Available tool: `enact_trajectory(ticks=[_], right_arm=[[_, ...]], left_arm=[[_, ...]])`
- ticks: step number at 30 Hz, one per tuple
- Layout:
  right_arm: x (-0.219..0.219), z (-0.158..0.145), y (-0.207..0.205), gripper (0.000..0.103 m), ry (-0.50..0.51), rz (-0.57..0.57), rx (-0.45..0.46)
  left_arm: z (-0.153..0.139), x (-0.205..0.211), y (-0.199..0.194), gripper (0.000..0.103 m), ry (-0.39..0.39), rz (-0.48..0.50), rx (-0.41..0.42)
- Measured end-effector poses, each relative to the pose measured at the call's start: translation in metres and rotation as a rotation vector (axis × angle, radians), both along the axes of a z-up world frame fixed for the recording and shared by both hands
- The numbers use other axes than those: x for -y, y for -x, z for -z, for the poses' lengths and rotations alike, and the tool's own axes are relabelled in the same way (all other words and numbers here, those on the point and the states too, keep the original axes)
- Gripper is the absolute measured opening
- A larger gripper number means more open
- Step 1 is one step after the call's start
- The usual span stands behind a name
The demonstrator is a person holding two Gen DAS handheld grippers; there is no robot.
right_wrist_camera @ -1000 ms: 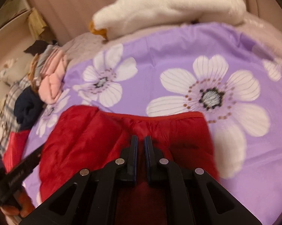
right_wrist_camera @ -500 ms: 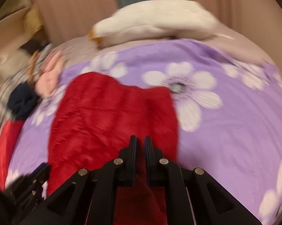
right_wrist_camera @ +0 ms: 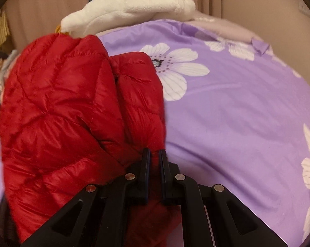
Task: Fold large clothes
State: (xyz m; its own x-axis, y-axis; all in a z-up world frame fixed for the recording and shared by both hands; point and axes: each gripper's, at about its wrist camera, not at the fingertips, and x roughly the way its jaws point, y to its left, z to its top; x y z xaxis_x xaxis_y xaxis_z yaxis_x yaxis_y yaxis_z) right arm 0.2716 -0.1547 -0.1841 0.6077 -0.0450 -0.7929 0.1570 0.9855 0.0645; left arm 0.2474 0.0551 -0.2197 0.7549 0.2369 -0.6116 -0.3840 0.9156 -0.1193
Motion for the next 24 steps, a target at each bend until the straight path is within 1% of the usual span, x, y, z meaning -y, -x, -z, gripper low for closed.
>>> enact_trajectory(ticks=[3, 5, 15, 20, 22, 24], right_arm=[[0.003, 0.003, 0.001, 0.008, -0.008, 0.017, 0.016], [0.007, 0.005, -0.001, 0.008, -0.021, 0.02, 0.014], [0.004, 0.004, 0.002, 0.008, -0.022, 0.016, 0.012], [0.002, -0.001, 0.003, 0.009, -0.001, -0.004, 0.001], [0.005, -0.005, 0.004, 0.009, 0.004, -0.01, -0.021], [0.013, -0.011, 0.007, 0.009, -0.042, -0.002, -0.036]], left_arm=[[-0.001, -0.002, -0.002, 0.026, -0.008, 0.001, -0.005], [-0.002, -0.001, 0.0, 0.026, -0.005, 0.002, -0.004], [-0.003, -0.001, 0.0, 0.026, -0.002, 0.004, -0.004], [-0.009, -0.002, 0.002, 0.026, -0.012, -0.011, 0.0], [-0.014, -0.002, 0.005, 0.026, -0.014, -0.01, -0.016], [-0.02, -0.005, 0.01, 0.025, 0.004, -0.005, -0.027]])
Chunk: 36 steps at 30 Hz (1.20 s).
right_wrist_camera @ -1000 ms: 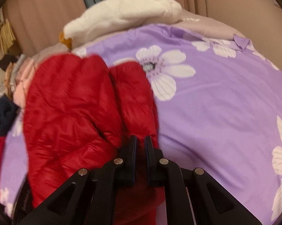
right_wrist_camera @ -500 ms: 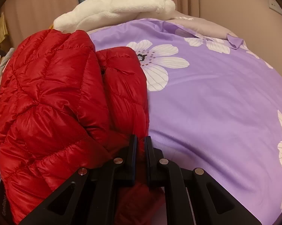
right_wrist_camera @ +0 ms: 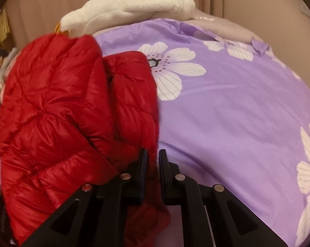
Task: Fold large clothes
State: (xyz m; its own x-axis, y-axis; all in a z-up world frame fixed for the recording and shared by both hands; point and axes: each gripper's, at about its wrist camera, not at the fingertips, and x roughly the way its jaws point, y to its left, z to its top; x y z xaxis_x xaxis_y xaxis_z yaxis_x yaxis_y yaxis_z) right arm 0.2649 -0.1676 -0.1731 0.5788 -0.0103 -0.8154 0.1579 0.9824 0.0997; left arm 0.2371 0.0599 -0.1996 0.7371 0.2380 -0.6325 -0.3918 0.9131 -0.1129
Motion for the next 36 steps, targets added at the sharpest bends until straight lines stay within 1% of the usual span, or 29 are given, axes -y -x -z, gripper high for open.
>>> enact_trajectory(ticks=[2, 4, 6, 8, 12, 17, 20, 22, 25, 29, 32, 36], right_arm=[[0.008, -0.009, 0.006, 0.009, -0.051, 0.008, 0.005], [0.012, -0.02, 0.013, 0.009, -0.07, -0.007, 0.018], [0.013, -0.033, 0.019, 0.009, -0.044, -0.022, 0.021], [0.016, -0.05, 0.029, 0.009, -0.035, -0.036, 0.05], [0.017, -0.085, 0.052, 0.009, -0.044, -0.064, 0.104], [0.012, -0.135, 0.082, 0.009, -0.062, -0.123, 0.195], [0.006, -0.157, 0.095, 0.009, -0.041, -0.156, 0.238], [0.005, -0.167, 0.105, 0.009, -0.036, -0.174, 0.264], [0.003, -0.184, 0.124, 0.009, -0.03, -0.203, 0.306], [0.004, -0.2, 0.14, 0.009, -0.05, -0.235, 0.325], [0.004, -0.213, 0.155, 0.009, -0.053, -0.259, 0.35], [0.002, -0.225, 0.175, 0.012, -0.04, -0.29, 0.387]], left_arm=[[-0.01, -0.005, 0.01, 0.024, 0.038, 0.011, 0.012], [-0.023, -0.006, 0.023, 0.026, 0.06, 0.021, 0.04], [-0.043, -0.003, 0.036, 0.026, 0.022, 0.031, 0.075], [-0.063, 0.001, 0.048, 0.026, -0.005, 0.043, 0.104], [-0.104, 0.005, 0.078, 0.026, 0.045, 0.106, 0.179], [-0.146, 0.013, 0.113, 0.026, 0.013, 0.136, 0.228], [-0.161, 0.013, 0.13, 0.026, 0.003, 0.129, 0.242], [-0.172, 0.013, 0.144, 0.026, 0.015, 0.147, 0.263], [-0.184, 0.014, 0.16, 0.026, 0.017, 0.176, 0.266], [-0.202, 0.019, 0.178, 0.026, -0.031, 0.208, 0.274], [-0.215, 0.016, 0.194, 0.026, -0.023, 0.249, 0.281], [-0.23, 0.011, 0.21, 0.026, -0.016, 0.251, 0.29]])
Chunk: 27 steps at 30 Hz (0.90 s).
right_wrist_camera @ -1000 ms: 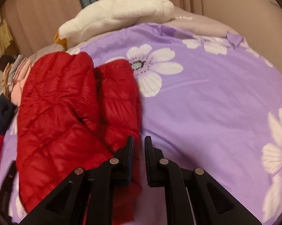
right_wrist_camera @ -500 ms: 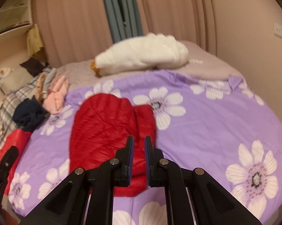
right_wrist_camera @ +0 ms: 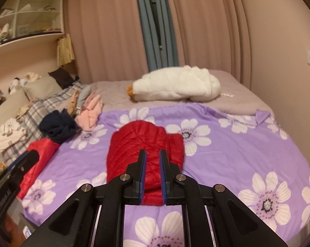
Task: Fold large clothes
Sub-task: 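Release the jacket bundle and raise both tools away from it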
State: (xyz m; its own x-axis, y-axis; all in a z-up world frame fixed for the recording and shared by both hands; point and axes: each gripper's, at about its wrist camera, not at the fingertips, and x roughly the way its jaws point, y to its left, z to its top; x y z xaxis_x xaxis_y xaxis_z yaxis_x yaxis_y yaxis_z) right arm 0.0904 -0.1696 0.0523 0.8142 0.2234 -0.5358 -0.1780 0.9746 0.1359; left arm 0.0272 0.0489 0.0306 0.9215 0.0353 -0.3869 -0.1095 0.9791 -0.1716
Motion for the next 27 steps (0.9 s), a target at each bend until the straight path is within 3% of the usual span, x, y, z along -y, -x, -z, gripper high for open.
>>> enact_trajectory(ticks=[8, 11, 13, 14, 17, 22, 27], right_arm=[[0.001, -0.003, 0.01, 0.018, 0.015, -0.005, 0.008], [0.002, -0.006, 0.016, 0.018, 0.028, 0.011, 0.008], [0.001, -0.008, 0.023, 0.02, 0.03, 0.013, 0.007], [0.003, -0.009, 0.026, 0.027, 0.026, 0.009, 0.011], [0.006, -0.013, 0.035, 0.064, 0.016, 0.013, 0.043], [0.006, -0.018, 0.041, 0.068, 0.036, 0.014, 0.06], [0.007, -0.02, 0.046, 0.08, 0.037, 0.01, 0.074]], left_arm=[[-0.01, -0.003, 0.012, 0.027, 0.0, -0.009, 0.009], [-0.011, -0.002, 0.015, 0.031, -0.003, -0.004, 0.002], [-0.013, -0.001, 0.019, 0.044, -0.005, 0.005, -0.003], [-0.013, -0.001, 0.021, 0.048, -0.004, 0.008, 0.001], [-0.015, 0.001, 0.028, 0.051, -0.012, 0.011, 0.027], [-0.016, 0.0, 0.029, 0.061, 0.006, 0.029, 0.021], [-0.017, -0.003, 0.031, 0.068, 0.02, 0.024, 0.033]])
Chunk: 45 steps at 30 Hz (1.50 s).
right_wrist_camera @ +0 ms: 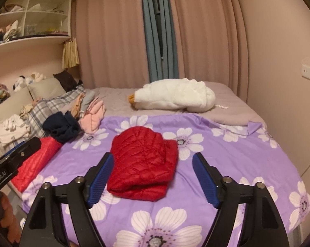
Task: Fold large clothes
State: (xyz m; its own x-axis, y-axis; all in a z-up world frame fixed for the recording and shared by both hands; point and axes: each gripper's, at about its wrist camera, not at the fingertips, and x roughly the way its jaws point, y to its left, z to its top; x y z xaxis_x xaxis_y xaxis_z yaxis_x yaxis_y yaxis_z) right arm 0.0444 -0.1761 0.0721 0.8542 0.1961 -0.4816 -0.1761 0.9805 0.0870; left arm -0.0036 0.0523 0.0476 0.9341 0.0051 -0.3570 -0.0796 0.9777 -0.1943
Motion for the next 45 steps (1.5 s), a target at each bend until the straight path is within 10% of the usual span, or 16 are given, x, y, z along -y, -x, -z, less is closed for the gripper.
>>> enact_trajectory(ticks=[5, 9, 45], right_arm=[[-0.0018, 0.0, 0.0015, 0.094, 0.019, 0.005, 0.001], [-0.0027, 0.0001, 0.0032, 0.096, 0.022, 0.001, -0.001], [0.0038, 0.0015, 0.0005, 0.102, 0.041, 0.053, -0.004]], left_arm=[[-0.0012, -0.0019, 0.0028, 0.073, 0.003, 0.006, 0.011], [0.0001, -0.006, 0.0023, 0.103, 0.032, 0.021, 0.007], [0.0076, -0.0029, -0.0025, 0.103, -0.003, -0.006, -0.006]])
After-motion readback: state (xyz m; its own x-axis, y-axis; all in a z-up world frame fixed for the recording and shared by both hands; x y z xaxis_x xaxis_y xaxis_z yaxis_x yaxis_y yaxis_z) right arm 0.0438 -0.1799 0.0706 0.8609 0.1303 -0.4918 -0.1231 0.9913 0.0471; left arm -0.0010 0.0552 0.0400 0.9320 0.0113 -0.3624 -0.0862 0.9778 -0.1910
